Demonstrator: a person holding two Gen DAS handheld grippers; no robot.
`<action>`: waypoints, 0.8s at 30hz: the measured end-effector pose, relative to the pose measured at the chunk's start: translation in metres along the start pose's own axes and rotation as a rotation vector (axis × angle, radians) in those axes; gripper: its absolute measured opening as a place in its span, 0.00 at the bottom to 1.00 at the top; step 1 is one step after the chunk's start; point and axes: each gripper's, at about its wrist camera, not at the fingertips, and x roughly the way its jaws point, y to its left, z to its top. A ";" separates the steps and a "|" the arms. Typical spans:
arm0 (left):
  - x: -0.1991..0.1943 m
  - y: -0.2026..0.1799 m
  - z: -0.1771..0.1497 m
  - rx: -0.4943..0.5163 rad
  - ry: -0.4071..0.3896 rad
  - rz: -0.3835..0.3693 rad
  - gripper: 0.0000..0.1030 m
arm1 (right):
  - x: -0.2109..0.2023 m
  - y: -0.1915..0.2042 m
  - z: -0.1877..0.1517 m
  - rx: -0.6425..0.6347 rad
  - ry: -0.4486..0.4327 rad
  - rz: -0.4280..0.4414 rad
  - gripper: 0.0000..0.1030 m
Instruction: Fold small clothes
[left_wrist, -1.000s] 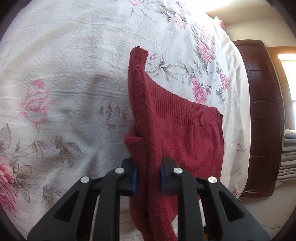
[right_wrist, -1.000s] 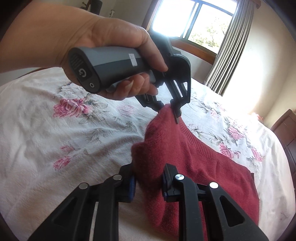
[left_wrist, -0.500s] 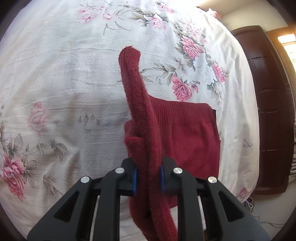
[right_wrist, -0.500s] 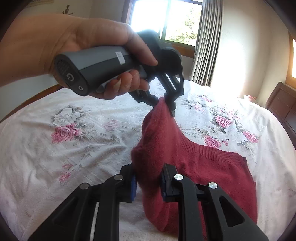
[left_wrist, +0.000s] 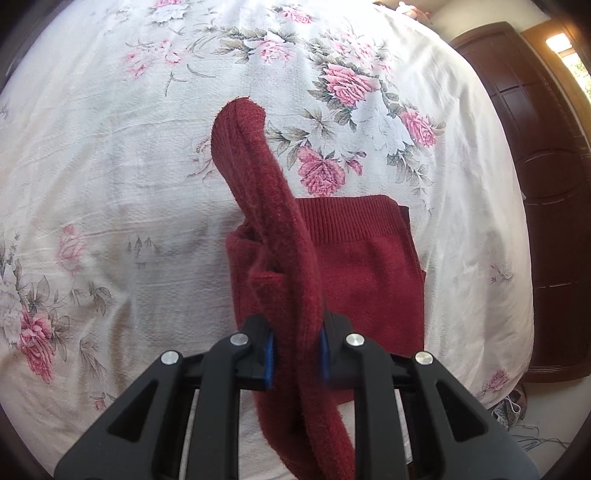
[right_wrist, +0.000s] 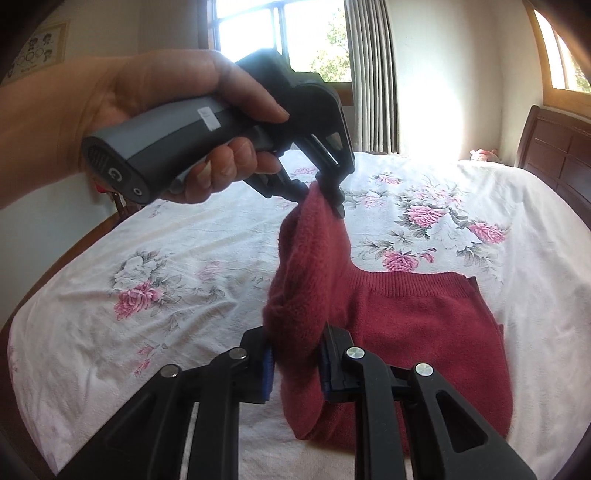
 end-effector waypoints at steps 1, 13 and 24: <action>0.001 -0.007 0.000 0.007 0.001 0.007 0.16 | -0.003 -0.006 -0.001 0.015 -0.001 0.003 0.18; 0.031 -0.084 -0.004 0.072 0.025 0.048 0.15 | -0.026 -0.066 -0.013 0.120 -0.006 -0.007 0.17; 0.066 -0.128 -0.007 0.111 0.056 0.095 0.15 | -0.034 -0.105 -0.029 0.196 0.002 -0.021 0.17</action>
